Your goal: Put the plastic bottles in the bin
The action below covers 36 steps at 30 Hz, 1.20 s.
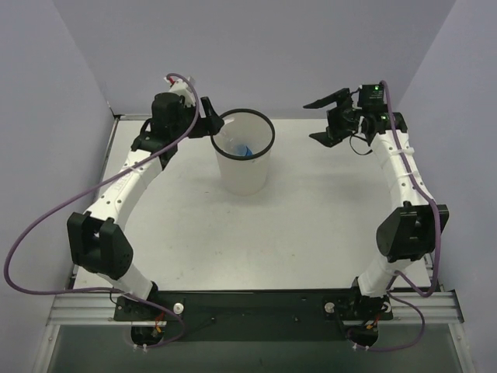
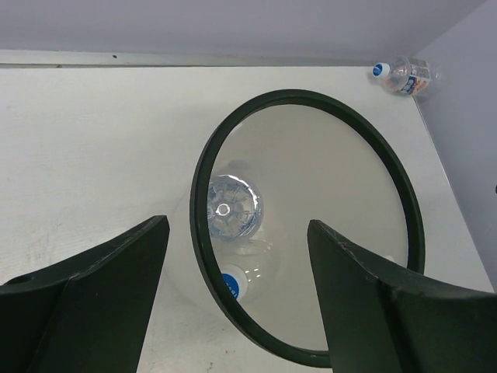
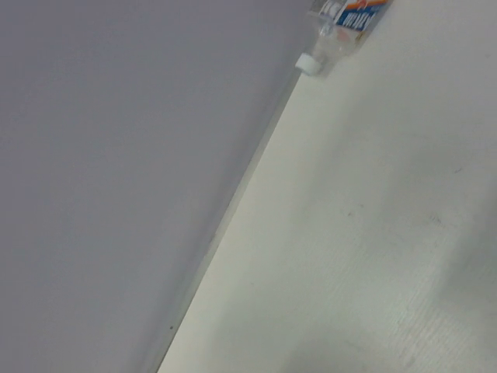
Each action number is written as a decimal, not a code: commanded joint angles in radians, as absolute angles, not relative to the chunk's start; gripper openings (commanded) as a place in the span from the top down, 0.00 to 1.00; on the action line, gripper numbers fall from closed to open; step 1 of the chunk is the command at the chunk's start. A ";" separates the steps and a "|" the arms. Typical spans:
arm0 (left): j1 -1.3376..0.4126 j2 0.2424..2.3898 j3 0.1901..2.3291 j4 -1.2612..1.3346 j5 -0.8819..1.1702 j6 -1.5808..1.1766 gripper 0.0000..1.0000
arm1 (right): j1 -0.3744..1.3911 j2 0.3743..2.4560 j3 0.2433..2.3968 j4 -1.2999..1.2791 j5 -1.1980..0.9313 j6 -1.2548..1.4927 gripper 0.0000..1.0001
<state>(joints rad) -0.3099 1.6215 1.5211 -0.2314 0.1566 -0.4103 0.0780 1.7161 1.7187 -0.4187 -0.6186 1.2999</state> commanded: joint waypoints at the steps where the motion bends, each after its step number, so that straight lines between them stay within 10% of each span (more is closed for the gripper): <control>1: -0.290 1.526 1.503 -0.207 0.155 -0.448 0.16 | 0.019 1.747 1.787 -0.515 -0.398 1.192 0.18; 36: -0.207 1.617 1.531 -0.181 0.227 -0.518 0.15 | -0.256 2.623 2.325 -0.020 0.135 1.328 0.00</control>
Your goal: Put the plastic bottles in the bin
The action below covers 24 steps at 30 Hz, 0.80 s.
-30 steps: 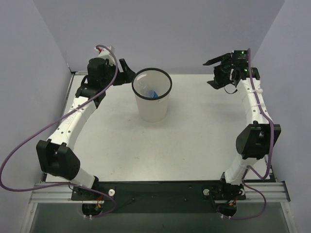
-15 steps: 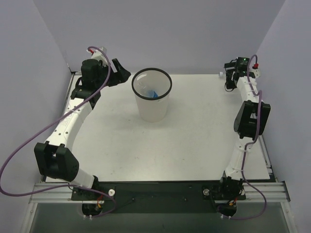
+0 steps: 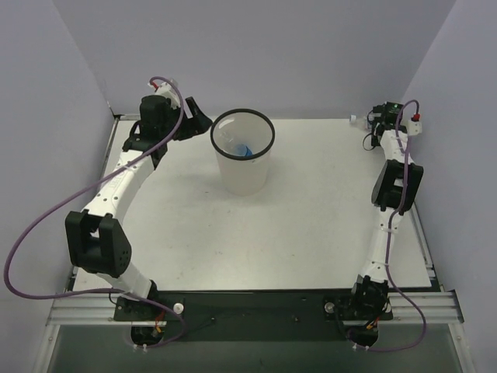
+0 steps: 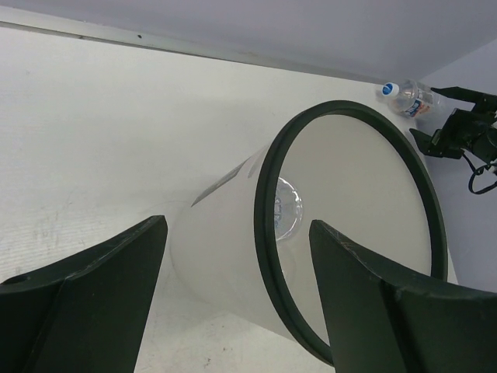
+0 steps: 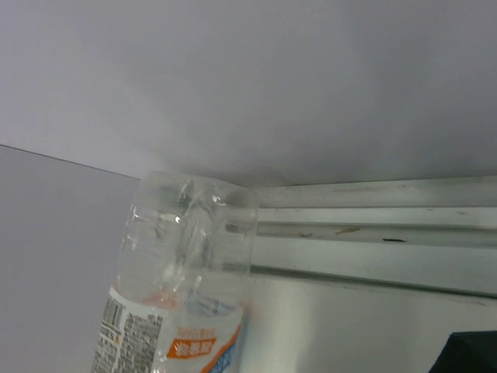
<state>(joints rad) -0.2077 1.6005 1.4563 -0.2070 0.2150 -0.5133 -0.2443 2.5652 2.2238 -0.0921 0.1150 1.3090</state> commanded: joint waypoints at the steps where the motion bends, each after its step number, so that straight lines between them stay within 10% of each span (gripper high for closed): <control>1: -0.206 1.621 1.534 -0.179 0.227 -0.520 0.15 | -0.258 2.638 2.339 -0.015 0.127 1.331 0.00; 10: -0.207 1.632 1.537 -0.184 0.216 -0.514 0.14 | -0.245 2.750 2.421 0.048 0.107 1.344 0.03; 14: -0.207 1.628 1.543 -0.195 0.212 -0.500 0.15 | -0.235 2.743 2.398 0.107 0.089 1.316 0.34; 24: -0.206 1.598 1.506 -0.176 0.227 -0.506 0.14 | -0.207 2.429 2.016 0.303 0.008 1.157 0.46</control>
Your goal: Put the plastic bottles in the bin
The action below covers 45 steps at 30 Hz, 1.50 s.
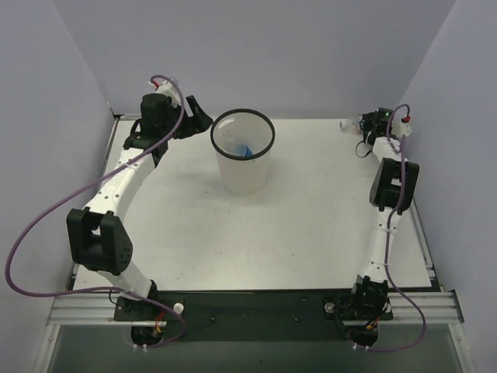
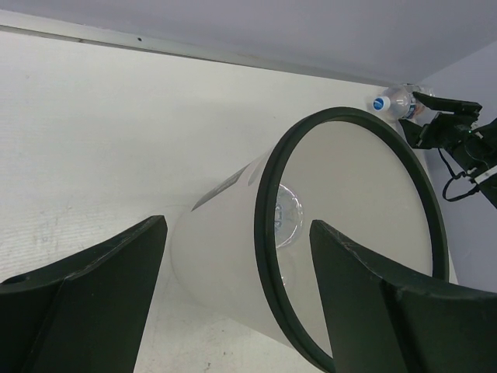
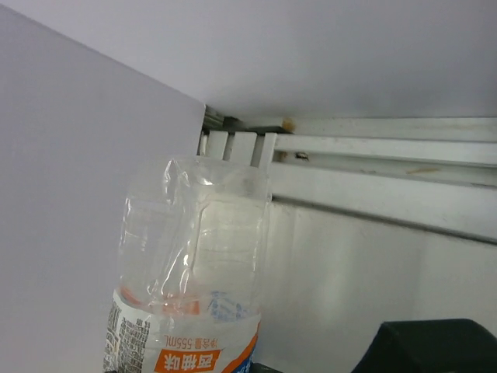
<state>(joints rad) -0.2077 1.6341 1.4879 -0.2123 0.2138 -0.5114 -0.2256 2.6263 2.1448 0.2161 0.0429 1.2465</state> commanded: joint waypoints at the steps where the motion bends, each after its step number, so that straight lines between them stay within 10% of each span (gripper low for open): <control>1: -0.207 1.595 1.503 -0.170 0.229 -0.511 0.14 | -0.201 2.396 1.963 0.323 0.008 1.144 0.46; 12: -0.216 1.513 1.447 -0.166 0.238 -0.523 0.14 | -0.060 1.996 1.569 0.413 -0.113 0.997 0.44; 31: -0.242 1.417 1.388 -0.222 0.201 -0.661 0.15 | 0.296 1.618 1.640 0.135 -0.124 0.450 0.44; 45: -0.245 1.336 1.359 -0.282 0.176 -0.646 0.15 | 0.489 1.718 1.778 0.048 -0.043 0.167 0.44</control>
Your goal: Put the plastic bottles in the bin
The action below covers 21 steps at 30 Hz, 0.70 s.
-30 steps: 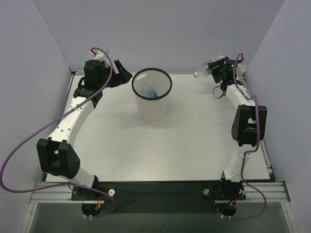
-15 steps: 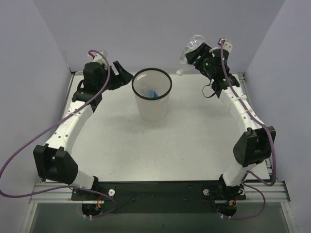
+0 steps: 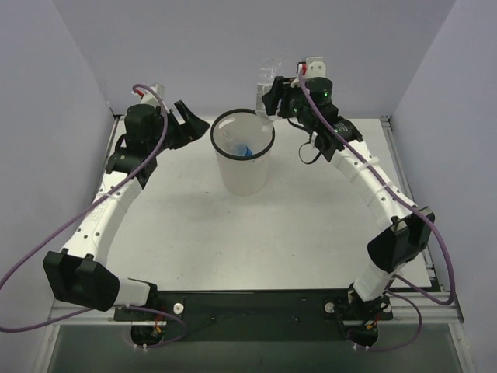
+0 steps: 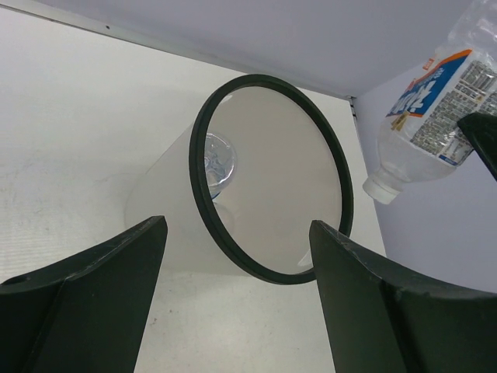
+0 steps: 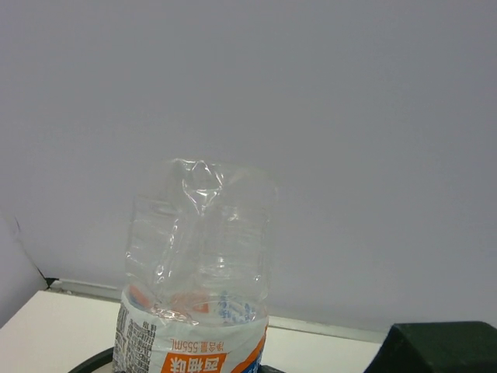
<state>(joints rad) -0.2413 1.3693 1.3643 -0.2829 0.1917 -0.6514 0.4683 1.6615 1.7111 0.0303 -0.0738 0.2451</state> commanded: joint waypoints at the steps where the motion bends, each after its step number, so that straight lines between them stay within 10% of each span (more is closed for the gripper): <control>1: -0.245 1.335 1.359 -0.282 0.175 -0.643 0.15 | 0.494 1.730 1.785 0.052 -0.044 0.175 0.44; 9: -0.244 1.324 1.359 -0.293 0.158 -0.617 0.15 | 0.515 1.839 1.865 0.055 -0.046 0.189 0.42; 13: -0.242 1.319 1.362 -0.302 0.155 -0.609 0.15 | 0.528 1.847 1.861 0.049 -0.023 0.192 0.06; 21: -0.244 1.296 1.336 -0.301 0.155 -0.612 0.14 | 0.537 1.766 1.835 0.020 -0.003 0.198 0.00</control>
<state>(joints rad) -0.2413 1.3434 1.3479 -0.3119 0.1612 -0.6189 0.5255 1.8671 1.8206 0.0158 -0.0319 0.2039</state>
